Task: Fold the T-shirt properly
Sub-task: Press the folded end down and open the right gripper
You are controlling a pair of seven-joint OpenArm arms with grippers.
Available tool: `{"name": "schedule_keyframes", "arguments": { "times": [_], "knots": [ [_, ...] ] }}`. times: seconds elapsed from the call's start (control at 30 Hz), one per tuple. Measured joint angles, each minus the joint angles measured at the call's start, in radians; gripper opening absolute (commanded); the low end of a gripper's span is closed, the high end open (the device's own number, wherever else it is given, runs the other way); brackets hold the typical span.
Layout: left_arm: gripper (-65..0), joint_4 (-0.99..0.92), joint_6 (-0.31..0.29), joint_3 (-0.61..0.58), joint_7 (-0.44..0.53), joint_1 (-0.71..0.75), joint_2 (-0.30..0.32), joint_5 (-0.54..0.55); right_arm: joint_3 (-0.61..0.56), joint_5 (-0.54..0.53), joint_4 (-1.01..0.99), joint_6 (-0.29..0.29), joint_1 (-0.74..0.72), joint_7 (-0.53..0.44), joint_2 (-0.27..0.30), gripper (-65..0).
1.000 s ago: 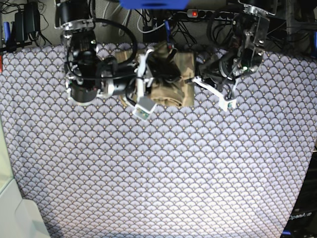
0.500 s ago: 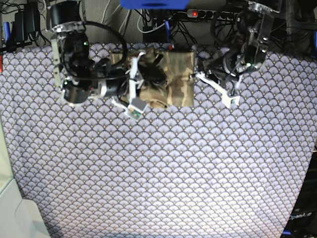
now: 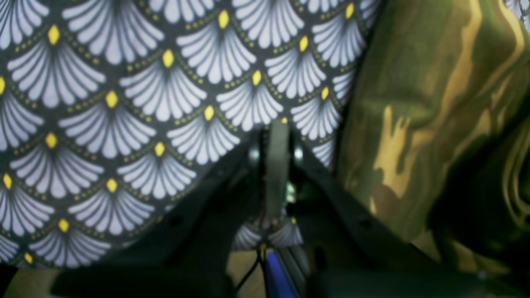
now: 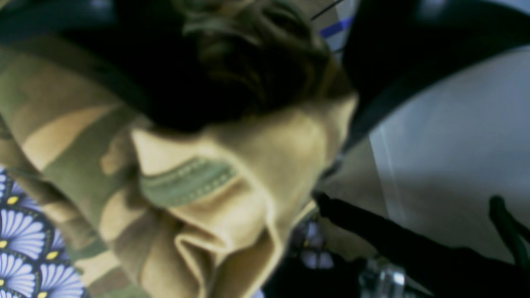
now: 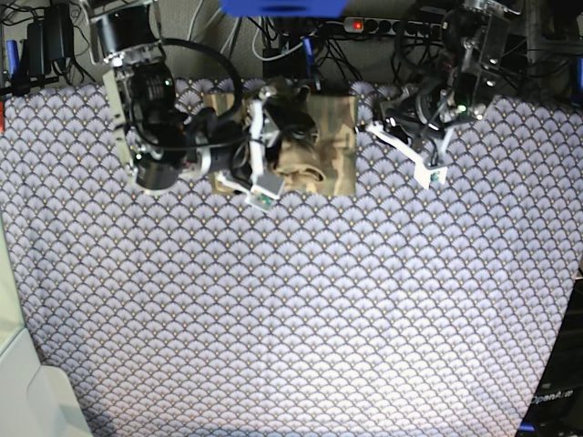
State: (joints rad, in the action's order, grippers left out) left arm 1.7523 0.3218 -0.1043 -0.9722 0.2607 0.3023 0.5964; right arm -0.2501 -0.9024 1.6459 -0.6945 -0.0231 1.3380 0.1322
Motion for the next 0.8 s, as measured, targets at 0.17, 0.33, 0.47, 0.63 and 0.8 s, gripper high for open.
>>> {"name": "schedule_keyframes", "arguments": {
  "times": [0.17,0.33,0.47,0.63,0.8],
  "knots": [
    [-62.5,0.014,-0.003,0.003,0.000,0.026,0.033,0.010,0.080,-0.039,0.000,0.000,0.000,0.007,-0.037,-30.2],
    [-62.5,0.018,-0.005,0.004,0.003,0.037,0.055,0.015,0.087,-0.127,0.004,0.000,-0.062,0.010,-0.089,-30.2],
    [-62.5,0.020,-0.004,0.004,0.011,0.042,0.055,0.011,0.079,-0.142,0.004,0.000,-0.048,0.016,-0.102,-30.2],
    [-62.5,0.021,-0.004,0.004,0.012,0.047,0.053,0.010,0.084,-0.142,0.002,0.000,-0.085,0.012,-0.082,-31.0],
    [-62.5,0.026,-0.015,0.040,0.022,0.086,0.072,0.031,0.084,-0.142,0.000,0.000,-0.090,0.021,0.011,-39.6]
  ]
}}
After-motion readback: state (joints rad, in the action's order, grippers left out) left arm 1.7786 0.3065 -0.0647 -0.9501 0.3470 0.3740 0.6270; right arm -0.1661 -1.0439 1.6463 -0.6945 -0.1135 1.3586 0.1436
